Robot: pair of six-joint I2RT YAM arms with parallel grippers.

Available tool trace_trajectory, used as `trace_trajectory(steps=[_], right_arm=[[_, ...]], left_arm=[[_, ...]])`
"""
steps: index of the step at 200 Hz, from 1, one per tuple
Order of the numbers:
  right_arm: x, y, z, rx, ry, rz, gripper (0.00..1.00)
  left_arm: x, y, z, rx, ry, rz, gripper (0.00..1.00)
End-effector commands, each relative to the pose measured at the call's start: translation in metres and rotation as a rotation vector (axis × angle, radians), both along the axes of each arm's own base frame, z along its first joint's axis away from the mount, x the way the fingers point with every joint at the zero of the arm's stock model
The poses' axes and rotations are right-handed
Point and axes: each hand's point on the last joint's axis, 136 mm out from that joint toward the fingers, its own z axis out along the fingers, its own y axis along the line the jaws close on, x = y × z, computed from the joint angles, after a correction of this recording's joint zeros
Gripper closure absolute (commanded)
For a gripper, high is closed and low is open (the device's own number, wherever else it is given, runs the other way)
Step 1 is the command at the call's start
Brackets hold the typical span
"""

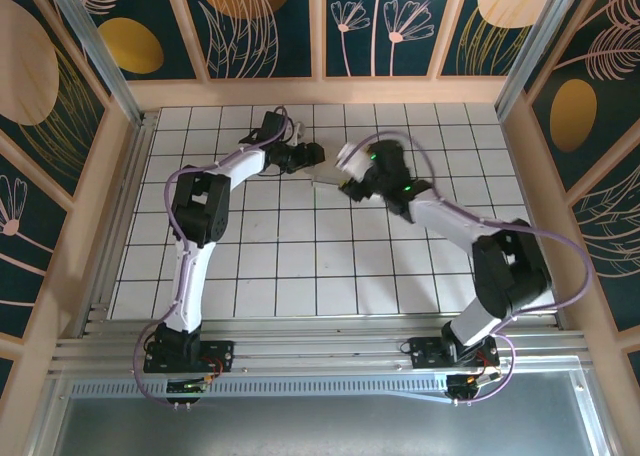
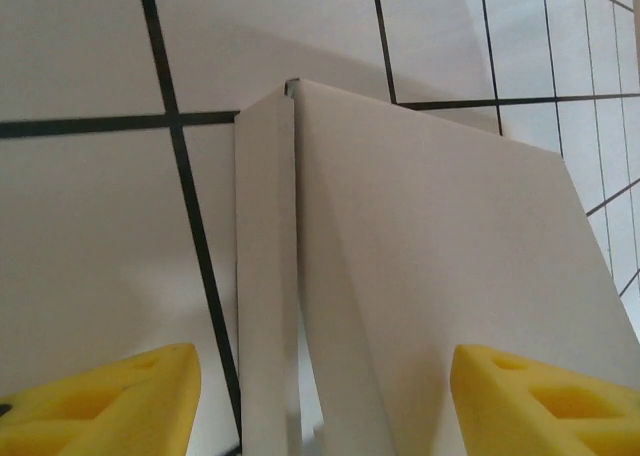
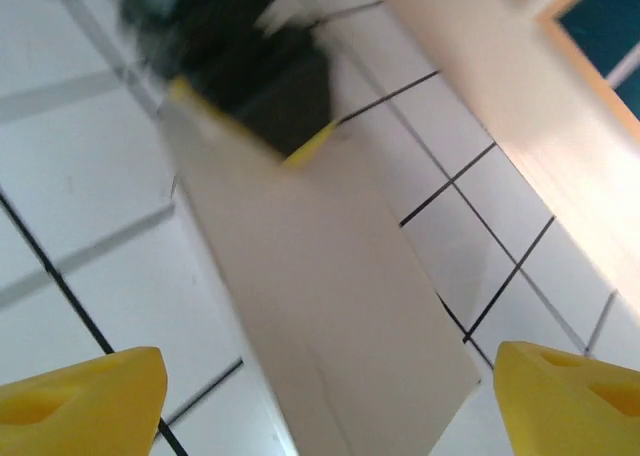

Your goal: Fold the paper box

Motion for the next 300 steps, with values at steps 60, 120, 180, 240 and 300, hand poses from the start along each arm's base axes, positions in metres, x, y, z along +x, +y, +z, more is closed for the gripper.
trace_trajectory(steps=[60, 120, 180, 240, 300], right_arm=[[0.054, -0.091, -0.113, 0.692, 0.885, -0.775, 0.28], [0.046, -0.075, -0.165, 0.742, 1.018, -0.775, 0.44], [0.038, -0.078, -0.191, 0.761, 1.061, -0.794, 0.83], [0.018, -0.115, -0.212, 0.851, 1.163, -0.807, 0.9], [0.024, -0.116, -0.211, 0.895, 1.199, -0.761, 0.93]], left_arm=[[-0.045, 0.007, -0.062, 0.055, 0.176, -0.102, 0.52], [-0.066, -0.002, -0.078, 0.05, 0.253, -0.129, 0.6], [-0.054, -0.009, -0.044, 0.009, 0.206, -0.094, 0.49], [-0.03, 0.012, -0.01, -0.034, 0.12, -0.009, 0.34], [-0.051, -0.024, -0.01, -0.317, 0.235, -0.14, 0.35]])
